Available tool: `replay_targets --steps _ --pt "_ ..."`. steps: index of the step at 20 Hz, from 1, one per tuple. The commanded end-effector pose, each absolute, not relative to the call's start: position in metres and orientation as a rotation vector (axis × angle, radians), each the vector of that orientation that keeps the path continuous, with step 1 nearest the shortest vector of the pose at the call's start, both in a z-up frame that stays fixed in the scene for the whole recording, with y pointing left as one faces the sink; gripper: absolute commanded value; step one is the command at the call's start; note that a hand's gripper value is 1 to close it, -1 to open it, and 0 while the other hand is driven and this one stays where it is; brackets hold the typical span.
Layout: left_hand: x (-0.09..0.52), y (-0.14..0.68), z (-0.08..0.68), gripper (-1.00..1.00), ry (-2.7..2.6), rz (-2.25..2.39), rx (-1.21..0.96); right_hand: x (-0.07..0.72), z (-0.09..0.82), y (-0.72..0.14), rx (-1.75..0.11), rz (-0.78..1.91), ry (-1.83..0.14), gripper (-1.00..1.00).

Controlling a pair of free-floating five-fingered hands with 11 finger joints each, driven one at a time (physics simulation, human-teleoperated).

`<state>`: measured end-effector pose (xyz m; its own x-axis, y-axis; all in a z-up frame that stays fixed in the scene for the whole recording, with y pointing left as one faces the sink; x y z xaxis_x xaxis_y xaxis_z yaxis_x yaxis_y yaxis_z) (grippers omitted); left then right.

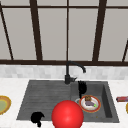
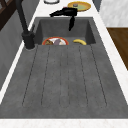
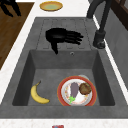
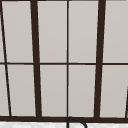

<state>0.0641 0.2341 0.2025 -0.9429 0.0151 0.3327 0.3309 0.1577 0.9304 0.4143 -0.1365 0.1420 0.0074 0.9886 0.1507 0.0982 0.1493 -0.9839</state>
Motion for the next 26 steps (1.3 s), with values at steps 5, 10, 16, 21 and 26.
replay_targets --steps 5,10,16,21,26 --pt "0.064 0.234 0.203 0.00 -2.189 -1.862 -0.336 0.426 0.142 -0.143 -1.255 1.011 -1.549 -1.00" --pt "0.064 0.234 0.203 0.00 -2.189 -1.862 -0.336 0.470 0.145 -0.140 -1.245 1.028 -1.510 -1.00" --pt "0.064 0.234 0.203 0.00 -2.189 -1.862 -0.336 0.519 0.145 -0.128 -1.205 1.057 -1.464 -1.00" --pt "0.064 0.234 0.203 0.00 -2.189 -1.862 -0.336 0.550 0.133 -0.121 -1.159 1.085 -1.410 -1.00" --pt "0.064 0.234 0.203 0.00 -2.189 -1.862 -0.336 0.578 0.124 -0.105 -1.077 1.103 -1.361 -1.00"
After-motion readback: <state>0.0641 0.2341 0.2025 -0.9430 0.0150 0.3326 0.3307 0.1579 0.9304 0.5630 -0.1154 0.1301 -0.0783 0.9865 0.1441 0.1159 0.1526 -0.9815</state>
